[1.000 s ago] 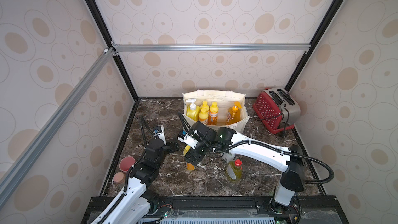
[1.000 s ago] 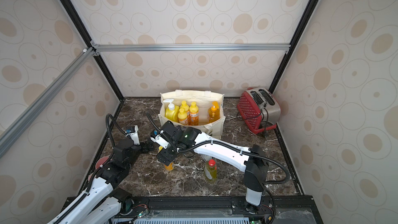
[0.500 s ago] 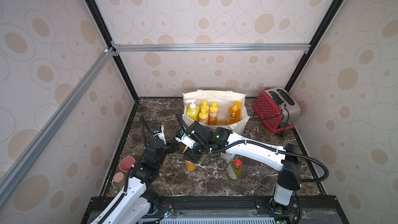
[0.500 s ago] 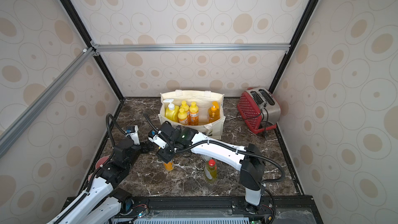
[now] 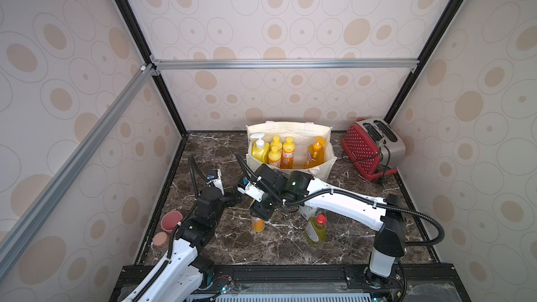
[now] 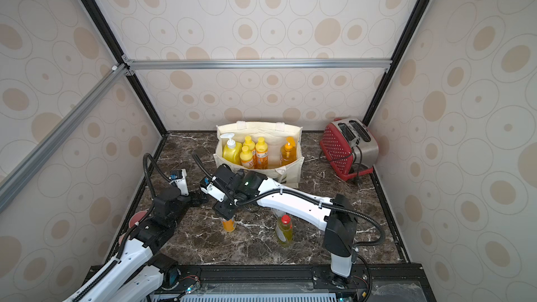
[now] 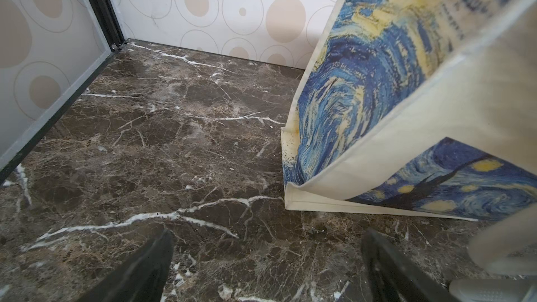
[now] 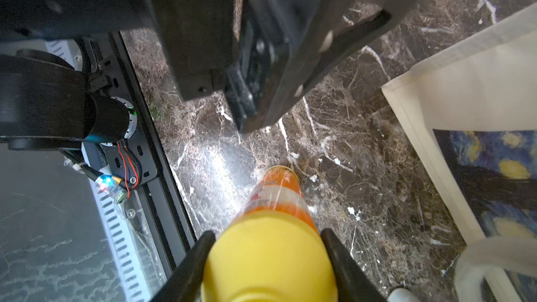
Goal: Pack dish soap into the shopping bag
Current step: Pick up the bottle of dish soap at the center of the board.
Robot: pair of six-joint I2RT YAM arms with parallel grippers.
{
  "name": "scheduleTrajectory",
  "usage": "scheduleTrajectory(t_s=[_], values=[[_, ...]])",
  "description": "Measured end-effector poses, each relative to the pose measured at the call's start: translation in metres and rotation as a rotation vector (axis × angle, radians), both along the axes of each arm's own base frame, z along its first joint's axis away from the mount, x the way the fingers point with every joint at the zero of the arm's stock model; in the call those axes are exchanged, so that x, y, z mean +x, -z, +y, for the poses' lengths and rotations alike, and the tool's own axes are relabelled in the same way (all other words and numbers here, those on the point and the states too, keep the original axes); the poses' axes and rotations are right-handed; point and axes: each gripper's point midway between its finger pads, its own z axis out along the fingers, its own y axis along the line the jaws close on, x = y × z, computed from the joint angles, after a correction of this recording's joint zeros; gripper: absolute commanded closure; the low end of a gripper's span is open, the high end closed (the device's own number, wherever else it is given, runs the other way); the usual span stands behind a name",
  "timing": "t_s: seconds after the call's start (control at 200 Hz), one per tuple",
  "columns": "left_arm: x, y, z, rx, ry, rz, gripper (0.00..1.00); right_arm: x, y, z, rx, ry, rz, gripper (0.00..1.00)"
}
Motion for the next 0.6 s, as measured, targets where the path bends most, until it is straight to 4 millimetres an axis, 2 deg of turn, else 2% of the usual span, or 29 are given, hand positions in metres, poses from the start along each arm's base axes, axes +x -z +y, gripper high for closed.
scheduleTrajectory(t_s=[0.08,0.205,0.341,0.596], values=[[0.000,0.000,0.000,0.001,-0.002,0.000,0.01,-0.003,-0.009,-0.003,-0.006,-0.006,0.009,0.60],[0.000,0.000,0.000,0.001,-0.002,0.000,0.01,-0.004,-0.039,-0.003,0.025,-0.014,-0.005,0.62],[0.000,0.000,0.001,0.002,-0.004,0.000,0.01,-0.007,-0.082,-0.009,0.095,-0.023,-0.048,0.63],[0.000,0.000,0.001,0.002,-0.005,-0.001,0.01,-0.009,-0.167,-0.037,0.248,-0.023,-0.127,0.65]])
